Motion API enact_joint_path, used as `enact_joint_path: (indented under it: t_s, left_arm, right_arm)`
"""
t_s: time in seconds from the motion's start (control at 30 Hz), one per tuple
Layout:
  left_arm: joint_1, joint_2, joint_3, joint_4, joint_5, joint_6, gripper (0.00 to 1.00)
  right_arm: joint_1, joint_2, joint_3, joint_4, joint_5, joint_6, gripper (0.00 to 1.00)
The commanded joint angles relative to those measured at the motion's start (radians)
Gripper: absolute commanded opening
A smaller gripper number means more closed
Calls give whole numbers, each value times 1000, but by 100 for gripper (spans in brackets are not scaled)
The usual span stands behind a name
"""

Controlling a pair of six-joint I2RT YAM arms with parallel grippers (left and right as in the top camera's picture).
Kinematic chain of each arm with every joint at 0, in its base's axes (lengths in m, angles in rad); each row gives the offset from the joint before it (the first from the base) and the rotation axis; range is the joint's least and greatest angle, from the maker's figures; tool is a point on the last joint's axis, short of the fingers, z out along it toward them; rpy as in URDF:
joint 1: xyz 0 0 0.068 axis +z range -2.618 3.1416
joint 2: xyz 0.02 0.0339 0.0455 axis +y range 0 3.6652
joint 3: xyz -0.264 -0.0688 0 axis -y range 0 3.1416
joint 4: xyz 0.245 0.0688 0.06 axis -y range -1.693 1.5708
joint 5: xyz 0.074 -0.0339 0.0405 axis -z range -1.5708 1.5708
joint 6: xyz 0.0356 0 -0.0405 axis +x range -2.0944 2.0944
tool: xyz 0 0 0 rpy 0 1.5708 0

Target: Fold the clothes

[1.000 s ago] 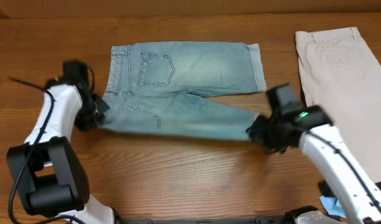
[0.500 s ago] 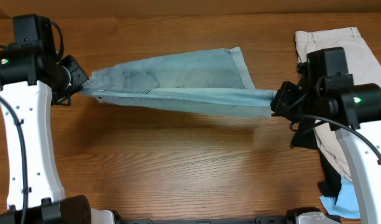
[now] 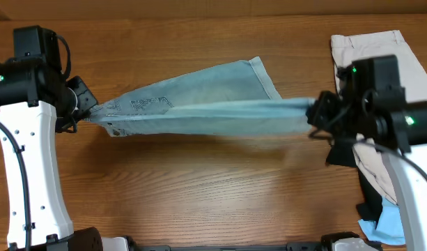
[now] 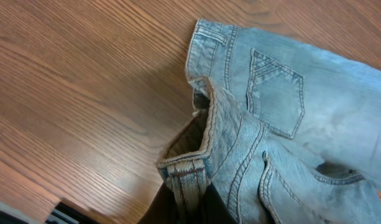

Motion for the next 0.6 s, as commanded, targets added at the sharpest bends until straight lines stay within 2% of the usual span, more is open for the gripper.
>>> enact_joint_path:
  t_s: [0.0, 0.33, 0.57]
  left_arm:
    - [19, -13, -63, 47, -114, -8, 4]
    - [19, 24, -356, 331, -115, -57, 5]
    - [19, 112, -431, 515, -114, -94, 5]
  right_arm:
    - [-25, 97, 26, 46, 84, -39, 4]
    - [-24, 406, 26, 283, 37, -117, 4]
    - [-11, 516, 26, 487, 37, -117, 4]
